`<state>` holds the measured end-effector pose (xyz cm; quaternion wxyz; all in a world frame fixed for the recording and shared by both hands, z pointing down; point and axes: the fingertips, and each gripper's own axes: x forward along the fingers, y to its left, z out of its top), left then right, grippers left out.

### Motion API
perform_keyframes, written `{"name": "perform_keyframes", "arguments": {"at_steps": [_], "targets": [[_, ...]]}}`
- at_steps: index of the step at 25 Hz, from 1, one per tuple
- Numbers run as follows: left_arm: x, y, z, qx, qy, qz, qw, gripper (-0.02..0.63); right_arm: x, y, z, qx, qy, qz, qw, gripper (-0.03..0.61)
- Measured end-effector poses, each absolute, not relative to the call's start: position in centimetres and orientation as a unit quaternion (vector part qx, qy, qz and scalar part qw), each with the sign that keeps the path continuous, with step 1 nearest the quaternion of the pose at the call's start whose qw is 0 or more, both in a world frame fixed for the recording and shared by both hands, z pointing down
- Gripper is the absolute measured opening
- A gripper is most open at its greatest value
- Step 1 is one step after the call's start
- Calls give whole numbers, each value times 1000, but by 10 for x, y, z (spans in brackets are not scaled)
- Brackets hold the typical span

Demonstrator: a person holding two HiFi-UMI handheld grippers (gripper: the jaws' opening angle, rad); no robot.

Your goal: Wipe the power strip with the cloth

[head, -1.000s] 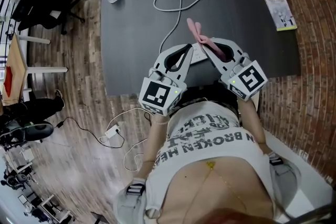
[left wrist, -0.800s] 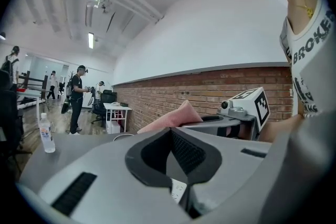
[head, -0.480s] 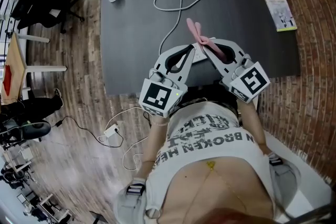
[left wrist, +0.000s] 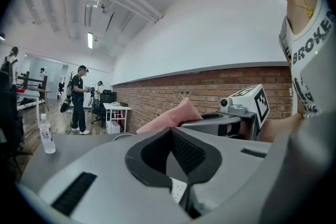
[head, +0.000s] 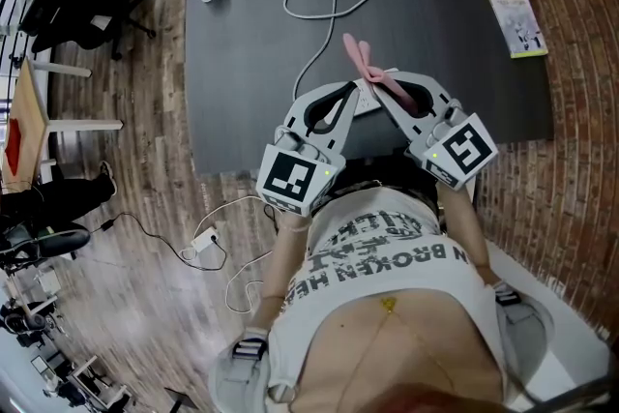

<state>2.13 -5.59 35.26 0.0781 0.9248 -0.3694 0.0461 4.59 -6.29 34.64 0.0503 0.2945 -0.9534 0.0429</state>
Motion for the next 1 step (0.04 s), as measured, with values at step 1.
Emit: {"name": "perform_keyframes", "arguments": {"at_steps": [1], "targets": [[21,-56,352,925,-370,46,78,8,46,-63,347,294,-953,43,50,16]]}}
